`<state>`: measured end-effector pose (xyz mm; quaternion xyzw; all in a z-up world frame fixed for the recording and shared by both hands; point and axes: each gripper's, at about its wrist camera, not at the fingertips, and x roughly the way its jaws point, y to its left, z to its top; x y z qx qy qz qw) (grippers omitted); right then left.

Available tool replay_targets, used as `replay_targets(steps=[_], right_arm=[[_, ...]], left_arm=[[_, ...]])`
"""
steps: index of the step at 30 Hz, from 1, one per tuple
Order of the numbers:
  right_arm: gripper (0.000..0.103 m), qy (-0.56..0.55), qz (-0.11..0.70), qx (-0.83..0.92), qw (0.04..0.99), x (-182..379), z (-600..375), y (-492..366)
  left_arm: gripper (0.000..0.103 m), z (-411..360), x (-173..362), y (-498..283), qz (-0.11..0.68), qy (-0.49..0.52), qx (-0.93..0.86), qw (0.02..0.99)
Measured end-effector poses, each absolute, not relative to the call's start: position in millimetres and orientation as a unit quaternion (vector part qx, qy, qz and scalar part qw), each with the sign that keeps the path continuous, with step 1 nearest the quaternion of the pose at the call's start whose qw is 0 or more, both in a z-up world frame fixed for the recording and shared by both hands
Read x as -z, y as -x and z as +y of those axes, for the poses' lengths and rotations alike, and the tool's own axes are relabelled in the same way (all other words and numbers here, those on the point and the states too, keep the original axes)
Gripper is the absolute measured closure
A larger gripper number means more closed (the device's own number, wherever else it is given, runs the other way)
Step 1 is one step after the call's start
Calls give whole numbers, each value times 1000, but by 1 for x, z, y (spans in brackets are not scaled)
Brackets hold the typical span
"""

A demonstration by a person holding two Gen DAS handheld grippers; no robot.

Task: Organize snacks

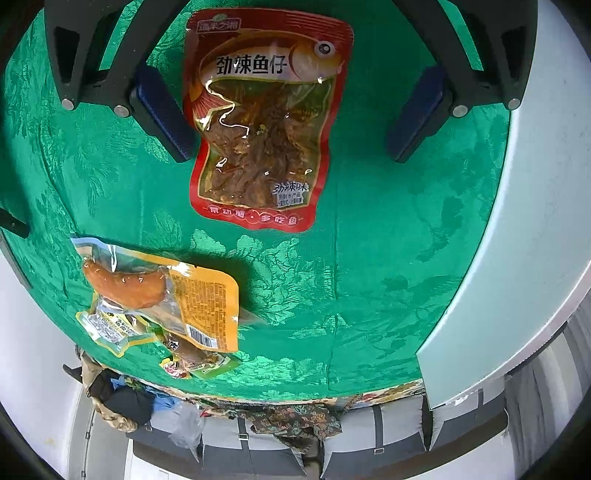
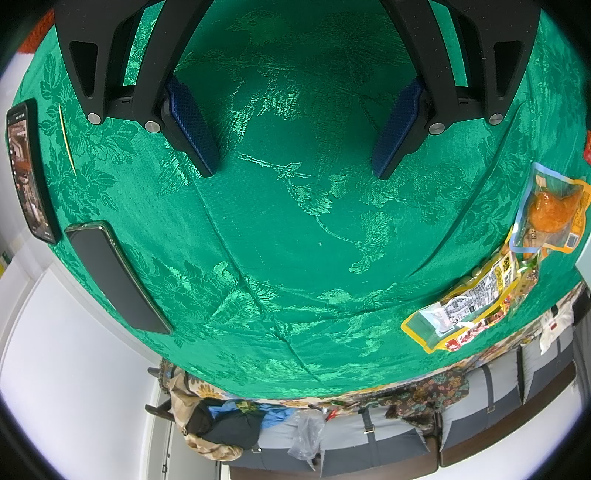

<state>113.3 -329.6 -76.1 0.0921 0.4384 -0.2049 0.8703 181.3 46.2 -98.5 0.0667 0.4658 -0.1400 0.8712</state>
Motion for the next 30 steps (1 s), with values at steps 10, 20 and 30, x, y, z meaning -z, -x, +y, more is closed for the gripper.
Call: replay_targets(steps=[10,20,30], right_arm=[[17,-77,402,-17,912,44,-278,-128],[15,258,492,-218,802,64,-114,-263],[101,48,581,-182,792,27,-180,-251]], left_arm=[[56,41,90,-167,420,-86,154,890],[89,66,76,-167,440,-21,166,882],[5,69,75,-171,461,-78,218,856]])
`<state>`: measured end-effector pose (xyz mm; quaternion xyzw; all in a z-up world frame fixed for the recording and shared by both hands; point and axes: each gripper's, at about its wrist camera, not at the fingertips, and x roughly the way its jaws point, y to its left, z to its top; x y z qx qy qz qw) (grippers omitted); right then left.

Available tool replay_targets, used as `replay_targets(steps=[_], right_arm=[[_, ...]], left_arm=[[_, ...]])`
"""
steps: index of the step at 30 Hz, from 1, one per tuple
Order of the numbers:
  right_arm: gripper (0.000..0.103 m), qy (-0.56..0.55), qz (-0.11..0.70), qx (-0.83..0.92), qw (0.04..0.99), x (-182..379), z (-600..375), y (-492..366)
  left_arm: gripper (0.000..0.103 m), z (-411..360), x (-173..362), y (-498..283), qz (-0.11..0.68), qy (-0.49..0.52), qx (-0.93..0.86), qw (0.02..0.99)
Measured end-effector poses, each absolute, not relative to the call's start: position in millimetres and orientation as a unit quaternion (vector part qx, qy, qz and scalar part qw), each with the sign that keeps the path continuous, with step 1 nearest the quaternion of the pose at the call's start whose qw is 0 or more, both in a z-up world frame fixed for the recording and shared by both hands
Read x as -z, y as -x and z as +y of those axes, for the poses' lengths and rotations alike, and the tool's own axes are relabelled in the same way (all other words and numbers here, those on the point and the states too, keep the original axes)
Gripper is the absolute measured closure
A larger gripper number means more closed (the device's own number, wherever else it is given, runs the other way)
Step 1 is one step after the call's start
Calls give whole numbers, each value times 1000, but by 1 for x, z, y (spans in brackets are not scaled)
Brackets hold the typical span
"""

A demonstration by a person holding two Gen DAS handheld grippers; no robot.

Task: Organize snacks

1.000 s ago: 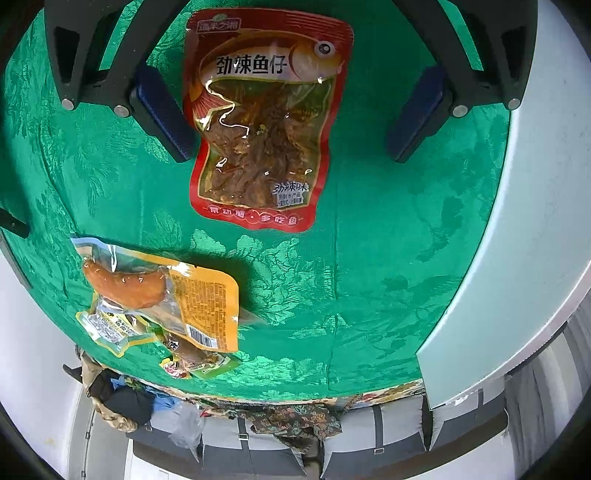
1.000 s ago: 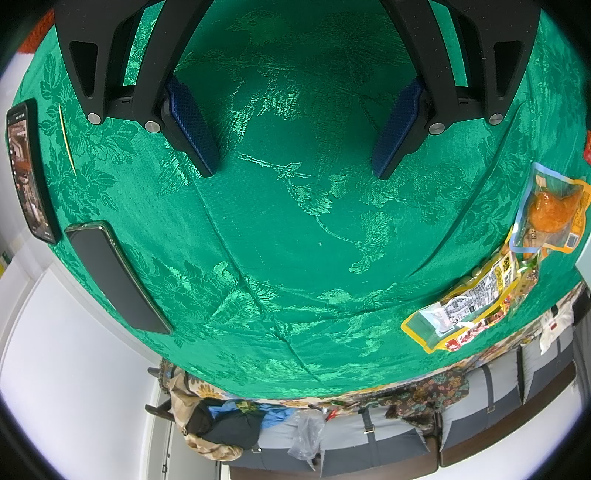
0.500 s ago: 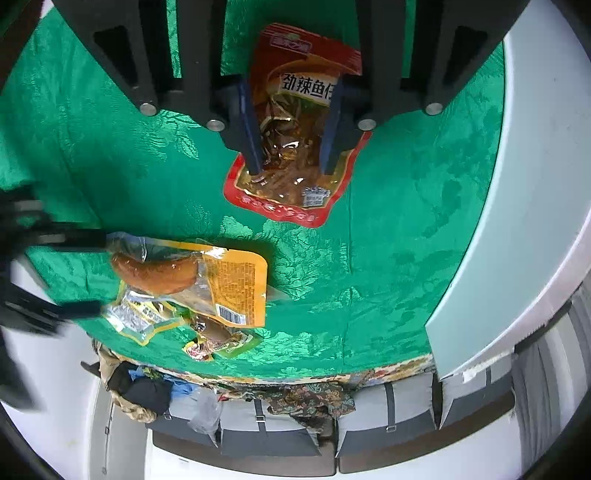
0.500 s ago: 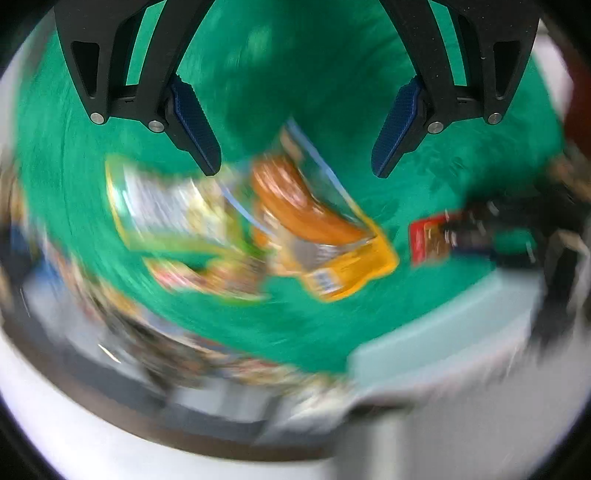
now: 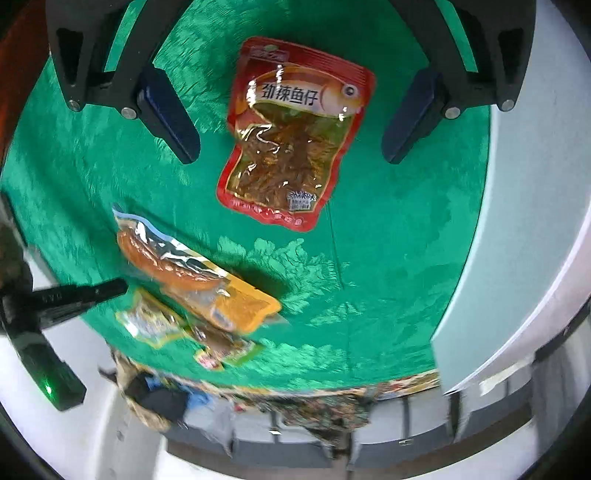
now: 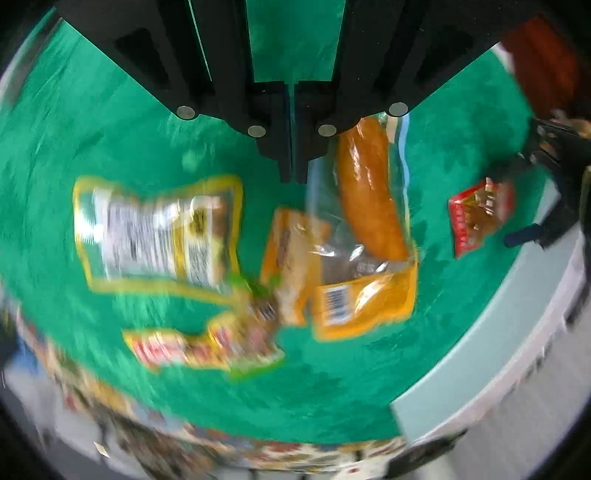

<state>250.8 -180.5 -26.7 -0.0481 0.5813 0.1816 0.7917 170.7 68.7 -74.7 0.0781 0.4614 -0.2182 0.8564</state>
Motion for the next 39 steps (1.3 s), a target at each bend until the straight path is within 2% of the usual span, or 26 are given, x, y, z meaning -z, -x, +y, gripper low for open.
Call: replay_targets(steps=[3,4,5,6,11,13,14,15,16,17,18,19,22,24,26,31,39], right_arm=[[90,3,582,-187,792,26,-192,-241],[53,-1,575,-187,797,24,-192,-239],[32,6,568,-185,802,21,-187,-237],[20,22,560,-186,807,16,-179,-234],[21,116,561,-234,785,34,-118,-235],[13,155,578,-230,768,59,-96,-238],[14,166,556,-234,780,59,-89,-236],[17,157,561,-227,781,61,-86,-237],[30,148,575,-212,777,60,-86,-239],[38,149,582,-206,773,58,-85,-238],[52,150,590,-206,766,56,-86,-236],[53,152,597,-203,761,55,-88,-233],[54,112,606,-208,760,53,-106,-217],[54,32,596,-212,774,45,-129,-207],[54,-52,578,-211,787,36,-156,-198],[53,-88,585,-189,784,39,-163,-193],[53,-173,491,-302,799,-58,-91,-219]], left_arm=[[5,59,83,-178,476,-122,228,840],[5,53,89,-181,480,-149,226,834],[1,50,92,-181,479,-163,226,832],[0,50,91,-182,471,-162,227,837],[0,58,96,-191,479,-119,222,841],[4,56,95,-189,480,-122,223,840],[13,55,93,-187,478,-124,231,838],[44,54,86,-185,467,-130,237,842],[53,53,84,-185,475,-122,241,837],[54,51,85,-185,476,-121,241,837],[57,51,84,-183,472,-119,241,839],[58,54,84,-181,471,-109,240,842],[60,63,84,-176,470,-75,228,849],[61,73,81,-168,468,-40,228,853],[73,82,74,-160,463,-6,230,856],[74,105,42,-146,434,66,227,869],[75,174,-13,-141,382,177,201,885]])
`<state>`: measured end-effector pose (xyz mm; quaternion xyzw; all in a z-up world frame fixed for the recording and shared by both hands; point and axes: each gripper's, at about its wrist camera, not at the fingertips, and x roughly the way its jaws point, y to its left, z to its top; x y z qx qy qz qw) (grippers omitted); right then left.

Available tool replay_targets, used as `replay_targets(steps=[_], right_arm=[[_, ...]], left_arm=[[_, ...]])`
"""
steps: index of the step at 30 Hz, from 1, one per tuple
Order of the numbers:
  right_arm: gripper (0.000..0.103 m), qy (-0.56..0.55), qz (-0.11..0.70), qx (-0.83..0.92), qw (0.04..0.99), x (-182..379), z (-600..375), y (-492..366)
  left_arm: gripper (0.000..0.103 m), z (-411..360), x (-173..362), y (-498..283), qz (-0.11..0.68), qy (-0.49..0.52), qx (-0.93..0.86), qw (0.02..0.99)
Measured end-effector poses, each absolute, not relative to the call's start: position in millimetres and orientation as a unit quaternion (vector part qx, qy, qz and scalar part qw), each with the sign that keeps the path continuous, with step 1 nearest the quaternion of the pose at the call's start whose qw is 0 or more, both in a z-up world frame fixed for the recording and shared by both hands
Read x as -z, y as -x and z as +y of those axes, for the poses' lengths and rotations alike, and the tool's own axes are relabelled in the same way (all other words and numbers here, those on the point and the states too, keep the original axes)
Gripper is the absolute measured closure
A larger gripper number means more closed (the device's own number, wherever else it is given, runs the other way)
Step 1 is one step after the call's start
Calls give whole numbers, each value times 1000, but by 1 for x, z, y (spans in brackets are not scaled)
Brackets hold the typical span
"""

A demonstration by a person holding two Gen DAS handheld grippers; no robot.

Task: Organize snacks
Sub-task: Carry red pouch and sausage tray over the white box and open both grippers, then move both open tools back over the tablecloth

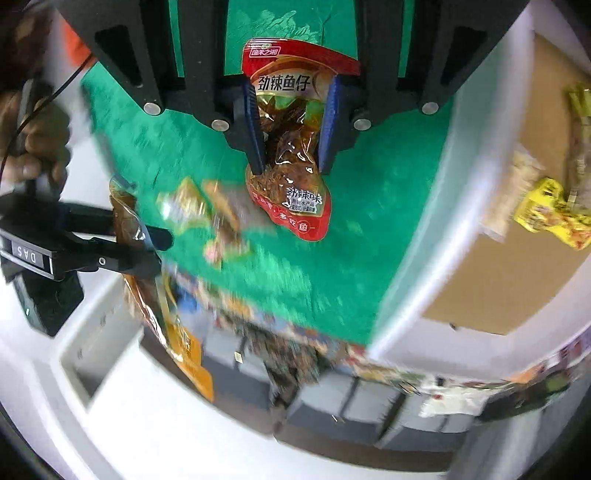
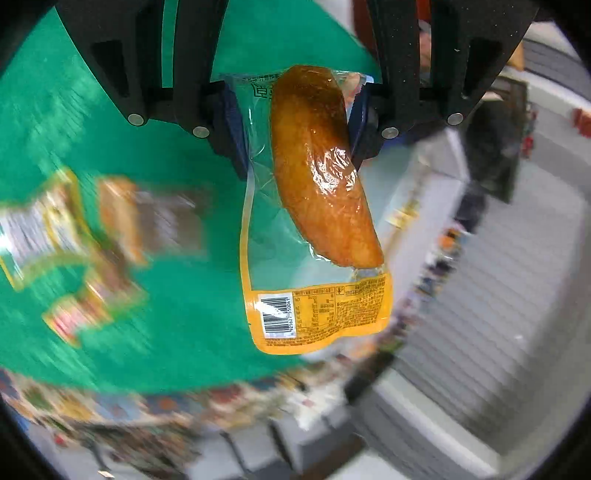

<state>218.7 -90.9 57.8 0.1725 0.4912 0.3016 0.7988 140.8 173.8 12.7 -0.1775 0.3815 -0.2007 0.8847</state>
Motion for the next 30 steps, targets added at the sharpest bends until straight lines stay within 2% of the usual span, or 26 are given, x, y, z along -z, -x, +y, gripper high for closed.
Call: replay_targets(steps=[5,8,9,10,11,12,13,17,23,28,30], right_arm=[[51,-172,453,-377,789,-112,0,-230],[49,-160,445,-410,780,-125,53,-231],[45,-156,444,-416,778,-125,71,-233],[38,-153,444,-421,776,-122,91,-230],[35,-148,449,-419,775,-117,111,-231],[25,-141,462,-417,770,-106,128,-232],[21,-135,483,-413,760,-95,142,-228],[21,-136,539,-405,726,-65,165,-220],[21,-129,494,-369,777,-61,103,-220],[21,-24,459,-200,865,-13,-3,-202],[21,-2,458,-123,880,16,-65,-185]], left_arm=[[75,261,-63,-124,325,199,130,915],[74,313,-66,-115,330,169,46,928],[71,329,-61,-113,345,164,15,924],[66,341,-55,-111,358,161,-10,920],[60,356,-46,-109,376,160,-41,912],[40,368,-37,-108,390,163,-62,904],[25,374,-31,-108,398,166,-79,899],[22,391,-16,-86,394,180,-119,893],[20,356,-27,-93,366,191,-91,906],[2,276,-43,-104,348,180,18,920],[0,227,-41,-107,352,162,71,919]])
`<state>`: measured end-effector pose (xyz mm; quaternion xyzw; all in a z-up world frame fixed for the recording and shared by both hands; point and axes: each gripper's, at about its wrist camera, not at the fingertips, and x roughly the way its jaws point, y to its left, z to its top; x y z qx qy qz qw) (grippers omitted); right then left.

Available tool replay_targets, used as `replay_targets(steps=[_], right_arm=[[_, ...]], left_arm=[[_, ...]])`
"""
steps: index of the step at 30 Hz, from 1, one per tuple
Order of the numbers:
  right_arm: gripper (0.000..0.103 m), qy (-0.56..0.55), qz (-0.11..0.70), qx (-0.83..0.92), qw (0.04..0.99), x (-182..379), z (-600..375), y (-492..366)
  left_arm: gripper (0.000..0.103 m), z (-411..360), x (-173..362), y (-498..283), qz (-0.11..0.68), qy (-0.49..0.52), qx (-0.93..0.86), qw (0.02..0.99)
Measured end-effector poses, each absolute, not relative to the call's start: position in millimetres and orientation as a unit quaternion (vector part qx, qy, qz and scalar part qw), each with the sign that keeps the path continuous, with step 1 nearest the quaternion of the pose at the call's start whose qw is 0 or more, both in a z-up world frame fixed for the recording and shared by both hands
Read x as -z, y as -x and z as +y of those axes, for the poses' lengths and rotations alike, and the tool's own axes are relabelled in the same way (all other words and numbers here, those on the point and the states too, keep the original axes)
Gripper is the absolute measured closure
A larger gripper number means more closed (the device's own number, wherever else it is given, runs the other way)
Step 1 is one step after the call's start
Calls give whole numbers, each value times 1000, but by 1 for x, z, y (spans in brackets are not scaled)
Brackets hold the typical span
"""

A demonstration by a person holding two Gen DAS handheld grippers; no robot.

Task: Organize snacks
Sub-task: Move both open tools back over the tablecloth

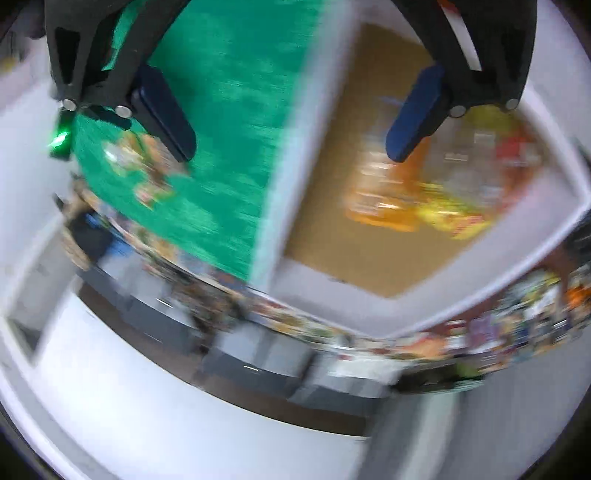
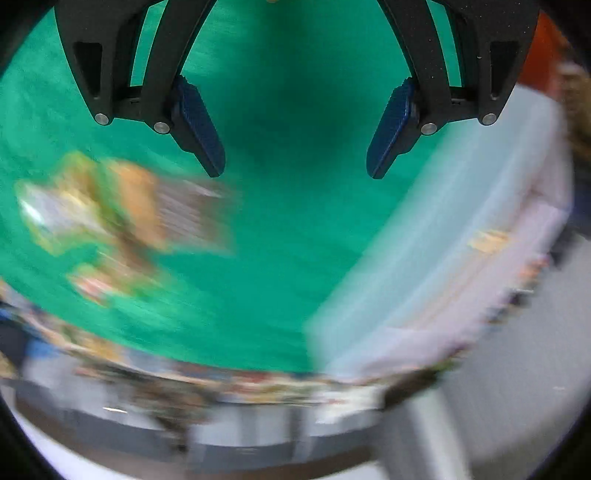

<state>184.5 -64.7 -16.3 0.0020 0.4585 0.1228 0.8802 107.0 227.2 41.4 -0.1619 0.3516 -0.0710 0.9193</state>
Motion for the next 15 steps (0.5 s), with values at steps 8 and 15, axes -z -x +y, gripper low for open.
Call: replay_targets(steps=[8,15], right_arm=[[21,7,465,98,880,67,-249,-133],[21,-54,445,134,884,65,-297,-141]], left_arm=[[0,64,43,-151,447,51,130,884],[1,16,87,-192,464,12,83,882]])
